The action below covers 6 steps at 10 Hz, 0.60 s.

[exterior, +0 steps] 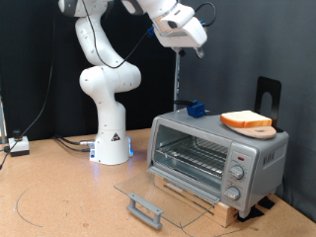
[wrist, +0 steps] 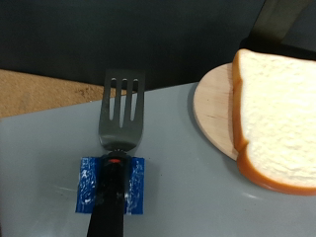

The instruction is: Make a piece of toast with the oven

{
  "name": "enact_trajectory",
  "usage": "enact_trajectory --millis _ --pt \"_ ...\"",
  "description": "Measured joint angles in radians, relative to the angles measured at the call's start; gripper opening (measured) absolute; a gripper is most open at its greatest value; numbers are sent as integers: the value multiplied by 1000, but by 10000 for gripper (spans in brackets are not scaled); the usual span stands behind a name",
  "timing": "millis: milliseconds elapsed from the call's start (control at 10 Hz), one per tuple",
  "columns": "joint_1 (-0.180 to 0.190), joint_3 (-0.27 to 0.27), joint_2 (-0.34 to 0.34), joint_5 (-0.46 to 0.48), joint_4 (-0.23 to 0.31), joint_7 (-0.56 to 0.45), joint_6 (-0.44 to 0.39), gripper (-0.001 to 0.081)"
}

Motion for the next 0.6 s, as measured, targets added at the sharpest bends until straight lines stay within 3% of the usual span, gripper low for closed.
enact_trajectory --millis 200,400,600 --pt "-11 14 -5 0 -14 2 18 807" --pt "-9 4 -5 1 -17 3 -92 807" --pt "-12 14 -9 -23 -50 4 -124 807"
